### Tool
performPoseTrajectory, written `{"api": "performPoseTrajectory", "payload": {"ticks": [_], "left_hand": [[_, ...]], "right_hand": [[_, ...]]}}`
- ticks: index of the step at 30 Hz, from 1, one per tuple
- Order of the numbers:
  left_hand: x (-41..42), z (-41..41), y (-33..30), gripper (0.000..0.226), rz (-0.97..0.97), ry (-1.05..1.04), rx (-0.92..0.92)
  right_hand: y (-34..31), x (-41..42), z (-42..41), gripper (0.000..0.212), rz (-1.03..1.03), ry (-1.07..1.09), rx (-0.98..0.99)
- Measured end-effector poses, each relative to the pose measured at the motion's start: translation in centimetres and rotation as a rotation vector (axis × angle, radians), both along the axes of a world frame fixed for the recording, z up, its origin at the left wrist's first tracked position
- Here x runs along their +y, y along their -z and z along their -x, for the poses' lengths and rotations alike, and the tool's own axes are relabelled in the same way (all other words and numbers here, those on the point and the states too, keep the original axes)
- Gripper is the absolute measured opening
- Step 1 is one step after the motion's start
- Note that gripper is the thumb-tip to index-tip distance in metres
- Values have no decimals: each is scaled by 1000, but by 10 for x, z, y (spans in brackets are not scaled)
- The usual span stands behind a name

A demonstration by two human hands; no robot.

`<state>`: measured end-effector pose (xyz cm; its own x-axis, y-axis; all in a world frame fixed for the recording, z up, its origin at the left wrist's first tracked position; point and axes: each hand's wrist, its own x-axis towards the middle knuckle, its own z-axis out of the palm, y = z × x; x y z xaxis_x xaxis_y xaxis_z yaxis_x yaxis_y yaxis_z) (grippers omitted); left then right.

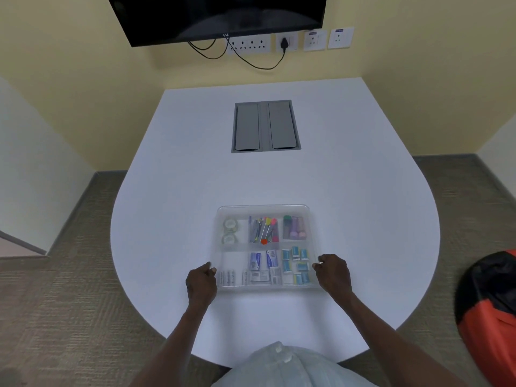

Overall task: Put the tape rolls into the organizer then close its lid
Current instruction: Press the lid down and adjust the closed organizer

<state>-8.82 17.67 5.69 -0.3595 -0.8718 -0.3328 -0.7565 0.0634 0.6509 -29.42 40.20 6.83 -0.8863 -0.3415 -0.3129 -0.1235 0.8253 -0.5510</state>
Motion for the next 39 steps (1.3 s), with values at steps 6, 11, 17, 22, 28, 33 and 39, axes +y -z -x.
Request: {"api": "performPoseTrajectory", "payload": {"ticks": [6, 11, 17, 22, 28, 33, 39], "left_hand": [[3, -8, -3, 34, -98, 10, 20], [-2, -18, -7, 37, -255, 115, 54], [-12, -22, 6, 63, -217, 228, -22], [-23, -19, 14, 81, -121, 344, -126], [-24, -1, -21, 123, 26, 627, -184], [-32, 21, -29, 132, 35, 811, -300], [-40, 35, -26, 142, 74, 845, -396]], "right_hand": [[4, 6, -1, 40, -17, -46, -48], [2, 14, -7, 52, -12, -197, -173], [2, 5, -13, 59, -179, -213, -106], [2, -2, -25, 75, -323, -272, 23], [-1, -14, -17, 115, -426, -407, 103], [-2, -29, 0, 131, -431, -607, 124], [-6, -35, 7, 130, -425, -652, 94]]}}
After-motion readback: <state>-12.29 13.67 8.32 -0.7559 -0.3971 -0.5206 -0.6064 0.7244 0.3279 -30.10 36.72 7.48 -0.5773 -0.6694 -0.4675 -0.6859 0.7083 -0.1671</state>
